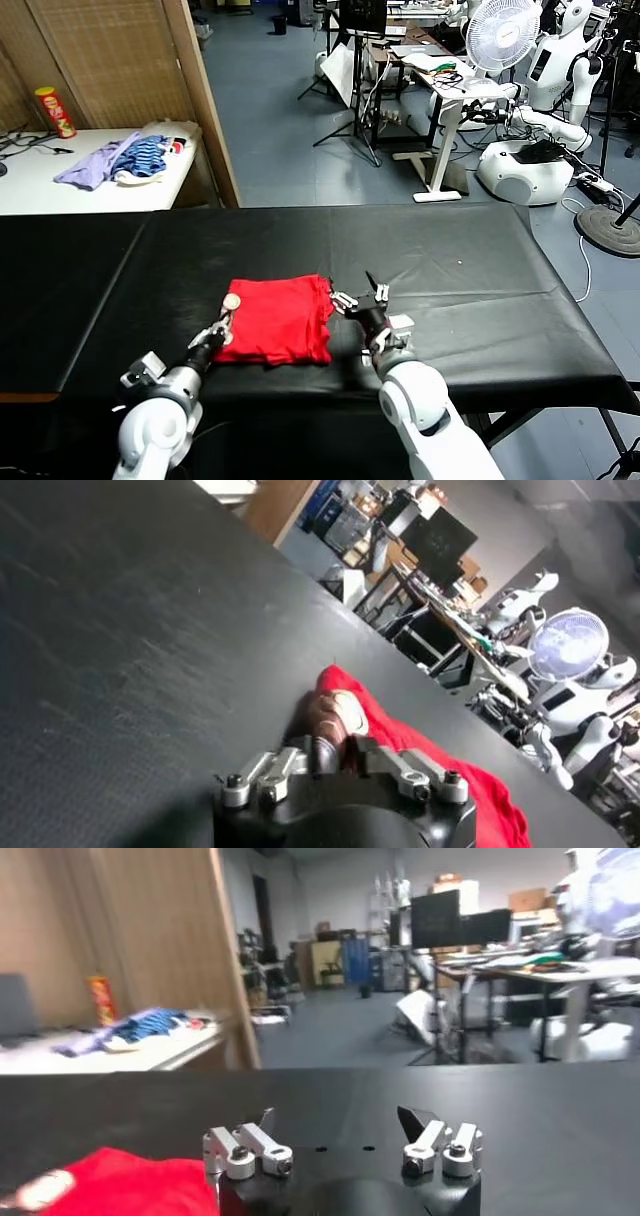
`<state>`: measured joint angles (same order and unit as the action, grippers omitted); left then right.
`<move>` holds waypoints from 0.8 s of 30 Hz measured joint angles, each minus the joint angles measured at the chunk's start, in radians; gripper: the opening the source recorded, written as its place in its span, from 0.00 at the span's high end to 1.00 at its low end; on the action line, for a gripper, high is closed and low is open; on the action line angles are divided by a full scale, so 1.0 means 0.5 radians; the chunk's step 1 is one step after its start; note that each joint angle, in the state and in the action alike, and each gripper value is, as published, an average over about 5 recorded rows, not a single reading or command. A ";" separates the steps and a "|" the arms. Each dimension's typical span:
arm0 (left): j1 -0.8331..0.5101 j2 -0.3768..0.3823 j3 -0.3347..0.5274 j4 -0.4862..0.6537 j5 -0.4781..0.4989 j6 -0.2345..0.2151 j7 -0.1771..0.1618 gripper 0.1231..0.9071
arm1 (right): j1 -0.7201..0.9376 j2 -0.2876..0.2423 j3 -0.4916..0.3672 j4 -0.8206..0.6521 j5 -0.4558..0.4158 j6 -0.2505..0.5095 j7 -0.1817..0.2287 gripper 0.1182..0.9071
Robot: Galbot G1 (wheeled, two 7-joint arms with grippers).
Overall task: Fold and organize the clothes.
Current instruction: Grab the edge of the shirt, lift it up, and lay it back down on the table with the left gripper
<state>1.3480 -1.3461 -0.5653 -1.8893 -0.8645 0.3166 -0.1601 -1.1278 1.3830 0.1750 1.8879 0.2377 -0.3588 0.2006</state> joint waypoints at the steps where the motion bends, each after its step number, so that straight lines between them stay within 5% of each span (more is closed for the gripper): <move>1: 0.003 0.001 0.007 -0.007 0.056 -0.019 0.002 0.97 | -0.017 0.002 0.007 0.011 -0.040 -0.029 0.014 0.14; 14: 0.013 0.242 -0.030 -0.014 1.406 -0.109 0.029 0.98 | -0.190 -0.039 0.113 0.157 -0.204 -0.157 0.046 0.14; 20: 0.047 0.535 -0.213 -0.033 1.723 -0.021 -0.025 0.98 | -0.186 -0.040 0.116 0.177 -0.205 -0.161 0.042 0.14; 24: 0.104 0.711 -0.357 -0.112 1.853 0.010 0.009 0.98 | -0.176 -0.037 0.111 0.180 -0.203 -0.159 0.035 0.14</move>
<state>1.4003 -0.9909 -0.7438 -1.9451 0.0620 0.3218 -0.1556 -1.2160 1.3646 0.2305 1.9778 0.1360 -0.4384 0.2181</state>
